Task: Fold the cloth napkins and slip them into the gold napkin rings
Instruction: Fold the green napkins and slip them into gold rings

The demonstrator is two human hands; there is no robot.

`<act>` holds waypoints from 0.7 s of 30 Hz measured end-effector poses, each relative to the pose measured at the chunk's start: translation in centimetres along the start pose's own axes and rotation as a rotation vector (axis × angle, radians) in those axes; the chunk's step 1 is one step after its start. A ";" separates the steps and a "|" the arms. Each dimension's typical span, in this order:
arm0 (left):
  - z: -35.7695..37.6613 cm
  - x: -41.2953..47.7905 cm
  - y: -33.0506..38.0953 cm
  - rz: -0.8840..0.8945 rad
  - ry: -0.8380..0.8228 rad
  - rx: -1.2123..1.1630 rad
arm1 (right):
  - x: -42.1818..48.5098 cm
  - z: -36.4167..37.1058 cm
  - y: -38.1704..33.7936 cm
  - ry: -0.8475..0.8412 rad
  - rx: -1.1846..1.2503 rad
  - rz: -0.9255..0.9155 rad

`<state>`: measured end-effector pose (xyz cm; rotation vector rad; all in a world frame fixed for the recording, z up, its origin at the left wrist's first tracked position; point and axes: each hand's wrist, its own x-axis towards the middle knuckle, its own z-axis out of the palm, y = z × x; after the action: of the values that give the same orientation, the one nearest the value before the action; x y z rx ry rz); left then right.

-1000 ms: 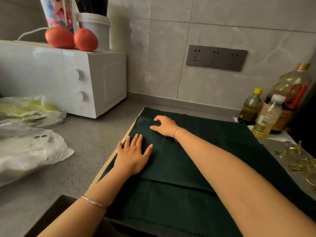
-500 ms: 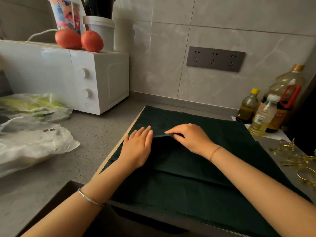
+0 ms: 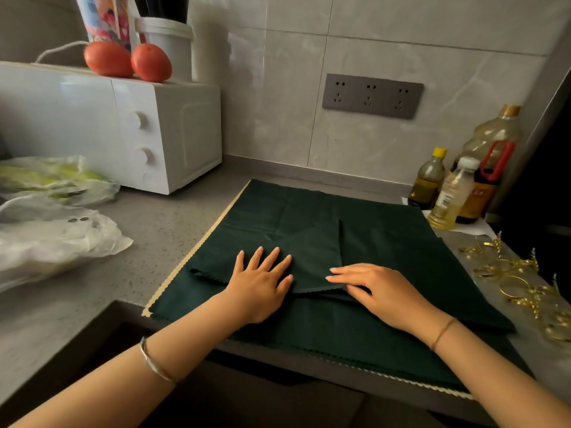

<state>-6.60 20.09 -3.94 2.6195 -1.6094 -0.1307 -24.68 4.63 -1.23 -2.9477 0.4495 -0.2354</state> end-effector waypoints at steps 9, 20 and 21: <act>-1.3 1.9 -0.9 -0.031 -0.110 -0.156 | -0.6 0.1 -0.5 -0.016 0.062 0.024; -0.3 5.0 -1.5 -0.040 0.056 -0.148 | 5.6 0.0 -2.0 0.184 -0.019 0.112; -0.3 5.1 -1.5 -0.037 0.057 -0.137 | 6.8 0.2 -2.2 0.202 0.000 0.107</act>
<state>-2.93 16.22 -4.02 2.5272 -1.4789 -0.1608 -17.59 4.65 -0.18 -2.9000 0.6314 -0.5227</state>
